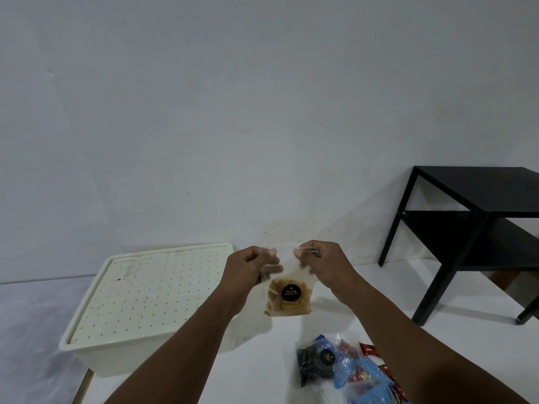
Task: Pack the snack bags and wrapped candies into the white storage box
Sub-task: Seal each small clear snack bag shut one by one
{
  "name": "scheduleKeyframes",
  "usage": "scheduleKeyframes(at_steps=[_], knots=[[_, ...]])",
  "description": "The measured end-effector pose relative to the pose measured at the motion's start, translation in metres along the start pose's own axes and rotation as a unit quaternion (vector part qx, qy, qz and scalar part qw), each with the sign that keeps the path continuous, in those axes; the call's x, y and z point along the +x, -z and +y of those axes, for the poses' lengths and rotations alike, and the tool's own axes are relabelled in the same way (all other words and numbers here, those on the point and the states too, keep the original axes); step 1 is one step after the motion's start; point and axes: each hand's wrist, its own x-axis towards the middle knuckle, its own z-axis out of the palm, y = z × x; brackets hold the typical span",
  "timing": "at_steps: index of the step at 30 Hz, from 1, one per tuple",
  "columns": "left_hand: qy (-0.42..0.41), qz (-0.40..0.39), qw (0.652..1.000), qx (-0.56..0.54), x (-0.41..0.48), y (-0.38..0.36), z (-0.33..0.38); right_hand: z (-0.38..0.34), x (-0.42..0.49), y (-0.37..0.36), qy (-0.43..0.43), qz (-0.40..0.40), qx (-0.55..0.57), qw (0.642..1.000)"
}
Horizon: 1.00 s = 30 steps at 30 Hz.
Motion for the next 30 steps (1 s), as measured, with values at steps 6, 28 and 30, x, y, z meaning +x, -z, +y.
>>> scheduleKeyframes(at_steps=[6, 28, 30], knots=[[-0.007, 0.002, 1.000, 0.007, -0.001, 0.001, 0.002, -0.004, 0.000, -0.001, -0.006, -0.010, 0.019, 1.000], [0.020, -0.062, 0.993, 0.094, -0.008, 0.003, 0.010, -0.001, -0.004, 0.014, 0.014, -0.049, -0.020, 0.998], [0.027, -0.073, 0.991, 0.109, -0.009, 0.001, 0.010, -0.003, -0.006, 0.012, 0.032, -0.048, -0.058, 0.997]])
